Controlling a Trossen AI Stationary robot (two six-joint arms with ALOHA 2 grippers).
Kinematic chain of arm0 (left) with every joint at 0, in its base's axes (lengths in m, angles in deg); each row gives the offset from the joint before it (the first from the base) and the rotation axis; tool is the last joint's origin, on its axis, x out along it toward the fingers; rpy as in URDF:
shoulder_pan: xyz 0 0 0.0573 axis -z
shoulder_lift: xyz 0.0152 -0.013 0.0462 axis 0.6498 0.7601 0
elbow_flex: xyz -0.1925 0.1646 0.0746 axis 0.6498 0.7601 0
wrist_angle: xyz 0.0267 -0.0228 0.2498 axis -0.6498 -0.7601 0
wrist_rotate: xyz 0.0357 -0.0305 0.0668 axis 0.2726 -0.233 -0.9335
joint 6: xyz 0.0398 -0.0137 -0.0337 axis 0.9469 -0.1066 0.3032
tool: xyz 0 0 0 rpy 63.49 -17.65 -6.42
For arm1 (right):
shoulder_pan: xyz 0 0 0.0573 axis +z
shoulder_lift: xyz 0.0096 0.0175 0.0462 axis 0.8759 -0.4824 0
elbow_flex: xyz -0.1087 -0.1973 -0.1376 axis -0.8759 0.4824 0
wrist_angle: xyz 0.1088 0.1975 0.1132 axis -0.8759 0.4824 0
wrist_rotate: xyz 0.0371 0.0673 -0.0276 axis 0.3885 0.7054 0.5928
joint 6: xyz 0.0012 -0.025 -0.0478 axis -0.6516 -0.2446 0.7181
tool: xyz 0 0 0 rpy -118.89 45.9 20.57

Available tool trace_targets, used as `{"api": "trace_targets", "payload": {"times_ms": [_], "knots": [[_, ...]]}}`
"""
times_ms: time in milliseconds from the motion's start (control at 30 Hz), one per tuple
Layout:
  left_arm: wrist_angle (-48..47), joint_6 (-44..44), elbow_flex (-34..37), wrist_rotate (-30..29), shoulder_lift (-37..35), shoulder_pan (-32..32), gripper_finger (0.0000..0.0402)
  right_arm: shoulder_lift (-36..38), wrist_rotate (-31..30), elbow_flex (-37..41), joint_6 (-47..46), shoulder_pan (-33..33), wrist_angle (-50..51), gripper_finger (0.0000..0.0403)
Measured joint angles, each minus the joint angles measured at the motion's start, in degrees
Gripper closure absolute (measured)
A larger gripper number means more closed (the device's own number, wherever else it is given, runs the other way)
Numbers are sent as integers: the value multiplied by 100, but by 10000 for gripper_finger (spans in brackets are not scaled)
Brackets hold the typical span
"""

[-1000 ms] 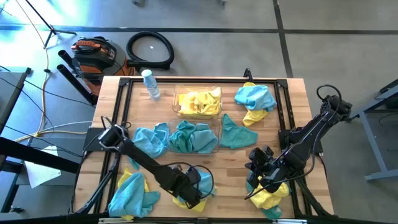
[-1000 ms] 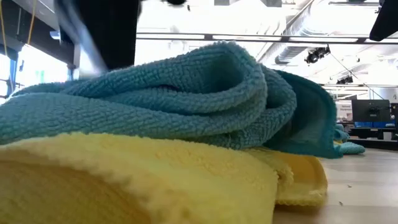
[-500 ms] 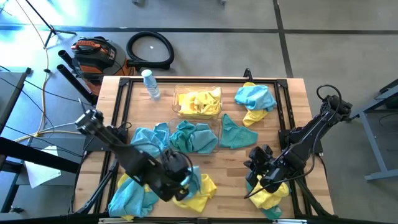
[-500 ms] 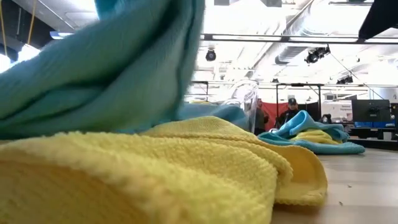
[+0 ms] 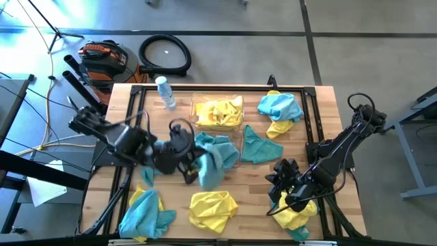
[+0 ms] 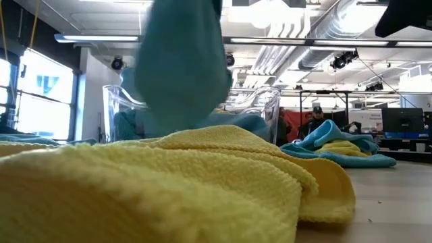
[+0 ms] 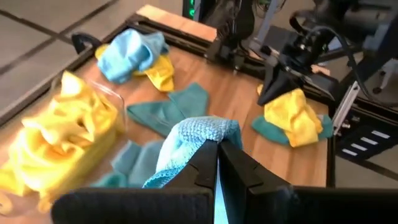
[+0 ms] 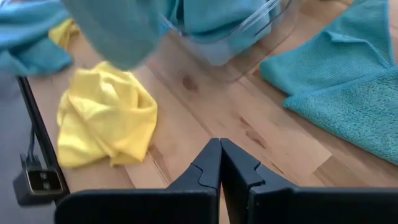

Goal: Sort microfiber towel by color & place in baskets
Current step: Put the blue microfiber cloth into the bottom transparent bin

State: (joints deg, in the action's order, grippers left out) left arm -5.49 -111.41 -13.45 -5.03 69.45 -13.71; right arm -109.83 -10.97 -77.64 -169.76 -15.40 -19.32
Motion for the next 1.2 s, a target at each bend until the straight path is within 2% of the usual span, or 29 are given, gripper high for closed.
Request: {"api": "trace_targets", "payload": {"times_ms": [233,467,633,767,1000,1200], "knots": [[0,918,0,125,-446,-657,401,0,-221,0,-263,0,-4,403],[81,1647,0,134,-516,-1324,401,0,-392,0,-471,-144,13,403],[482,1994,1,710,-485,-1708,401,0,-394,0,-471,-305,11,403],[855,2012,-6,1092,-422,-1838,401,0,-396,0,-464,-379,11,403],[832,2097,-4,1612,-23,-1861,401,-1,-396,0,-456,-380,39,403],[-217,1446,-2,1673,509,-1861,401,-2,-396,0,-456,-380,89,403]]}}
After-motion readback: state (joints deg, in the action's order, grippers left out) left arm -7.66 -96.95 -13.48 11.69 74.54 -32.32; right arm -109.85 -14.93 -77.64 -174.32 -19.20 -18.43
